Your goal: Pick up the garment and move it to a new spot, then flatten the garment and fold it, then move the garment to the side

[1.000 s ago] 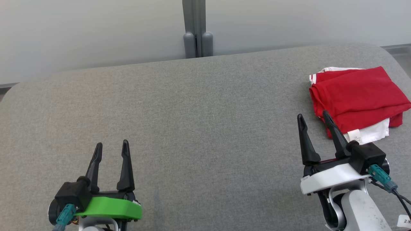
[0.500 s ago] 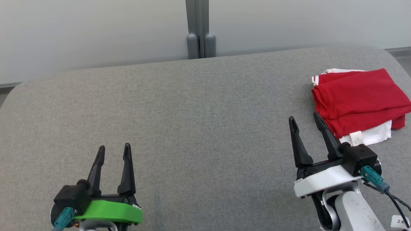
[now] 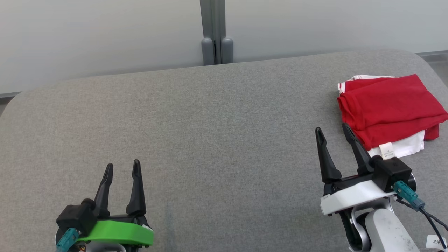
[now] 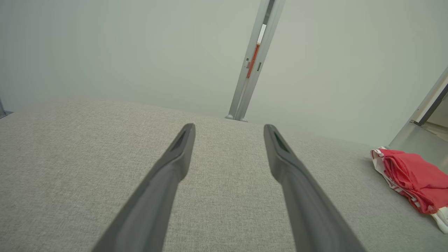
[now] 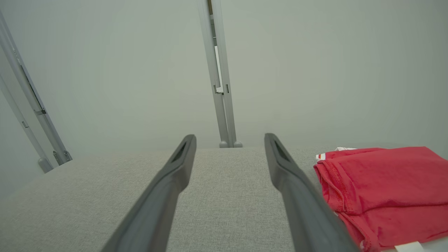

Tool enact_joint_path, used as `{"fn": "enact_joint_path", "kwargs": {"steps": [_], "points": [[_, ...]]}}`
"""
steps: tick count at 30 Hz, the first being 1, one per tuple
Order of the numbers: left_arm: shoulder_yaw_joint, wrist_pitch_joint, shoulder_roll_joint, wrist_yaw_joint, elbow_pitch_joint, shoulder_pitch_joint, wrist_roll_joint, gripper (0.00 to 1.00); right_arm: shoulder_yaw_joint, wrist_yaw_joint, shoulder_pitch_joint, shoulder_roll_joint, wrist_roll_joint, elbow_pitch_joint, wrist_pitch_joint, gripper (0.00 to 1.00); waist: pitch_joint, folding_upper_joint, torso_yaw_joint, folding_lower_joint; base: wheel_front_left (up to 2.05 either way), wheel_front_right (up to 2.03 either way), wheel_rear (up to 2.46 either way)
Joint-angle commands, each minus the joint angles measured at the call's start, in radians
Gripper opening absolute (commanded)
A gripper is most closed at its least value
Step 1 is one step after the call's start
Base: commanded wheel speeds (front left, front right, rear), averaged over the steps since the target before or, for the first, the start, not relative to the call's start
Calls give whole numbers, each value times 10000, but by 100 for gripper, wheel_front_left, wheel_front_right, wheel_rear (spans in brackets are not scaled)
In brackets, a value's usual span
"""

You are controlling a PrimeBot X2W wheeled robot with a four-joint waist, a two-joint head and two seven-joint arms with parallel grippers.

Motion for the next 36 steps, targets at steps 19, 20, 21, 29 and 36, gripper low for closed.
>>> {"fn": "enact_joint_path", "kwargs": {"steps": [19,20,21,29,36], "points": [[314,690,44,-93,375,-185,-2534,0,-267,0,129,-73,2892,327,618,0,-19,0,37,0,0,0,0],[333,726,48,-98,382,-198,-2665,0,-285,0,129,-78,3048,336,652,0,-21,0,39,0,0,0,0],[357,773,52,-103,392,-214,-2831,0,-306,0,129,-83,3239,347,696,0,-23,0,42,0,0,0,0],[522,1088,76,-141,454,-320,-3937,0,-458,0,134,-110,4543,416,994,0,-40,0,60,0,0,0,0],[662,1351,94,-178,505,-402,-4848,0,-591,0,140,-128,5605,473,1242,0,-55,0,77,0,0,0,0]]}}
